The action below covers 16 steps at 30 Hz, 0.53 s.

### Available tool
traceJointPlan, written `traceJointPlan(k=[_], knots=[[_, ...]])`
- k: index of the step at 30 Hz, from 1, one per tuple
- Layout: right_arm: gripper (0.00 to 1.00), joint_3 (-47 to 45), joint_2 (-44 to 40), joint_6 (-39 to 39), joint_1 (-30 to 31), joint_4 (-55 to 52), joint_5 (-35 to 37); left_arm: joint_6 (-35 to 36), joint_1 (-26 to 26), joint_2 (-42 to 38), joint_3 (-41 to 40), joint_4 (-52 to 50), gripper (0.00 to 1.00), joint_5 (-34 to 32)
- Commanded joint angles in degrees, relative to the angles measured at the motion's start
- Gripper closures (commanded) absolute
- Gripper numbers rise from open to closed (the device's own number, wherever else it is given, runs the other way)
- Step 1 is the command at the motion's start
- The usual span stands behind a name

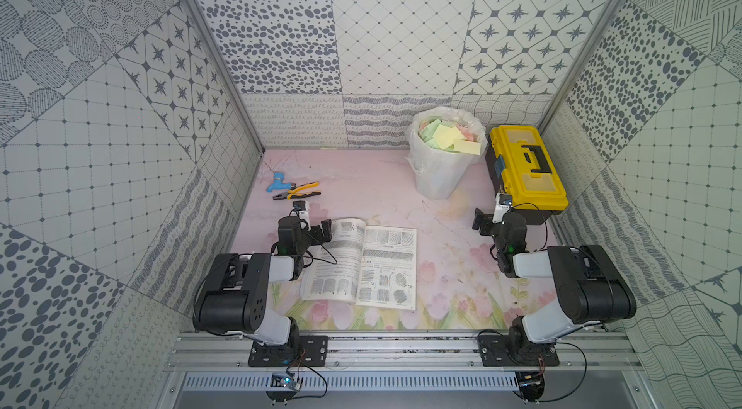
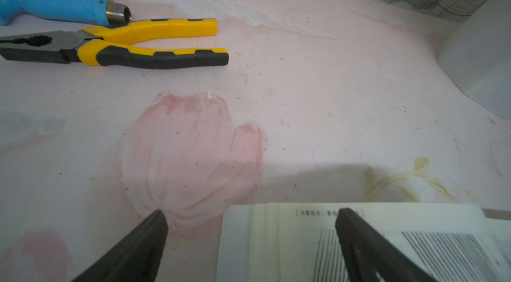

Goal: Peel off the used sticky note
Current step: Reset both arms

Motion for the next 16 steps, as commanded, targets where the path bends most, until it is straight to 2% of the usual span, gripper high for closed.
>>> traceJointPlan(k=[1, 6, 16], knots=[[0.03, 1.18, -0.50, -1.02, 0.09, 2.37, -0.16, 3.14, 0.53, 1.43, -0.15, 9.39, 0.01, 6.89], [0.03, 1.19, -0.46, -0.98, 0.09, 2.37, -0.18, 4.37, -1.96, 1.33, 1.64, 5.63, 0.01, 2.20], [0.03, 1.42, -0.42, -1.84, 0.88, 2.13, 0.44, 4.38, -2.11, 1.44, 1.64, 5.66, 0.01, 1.91]])
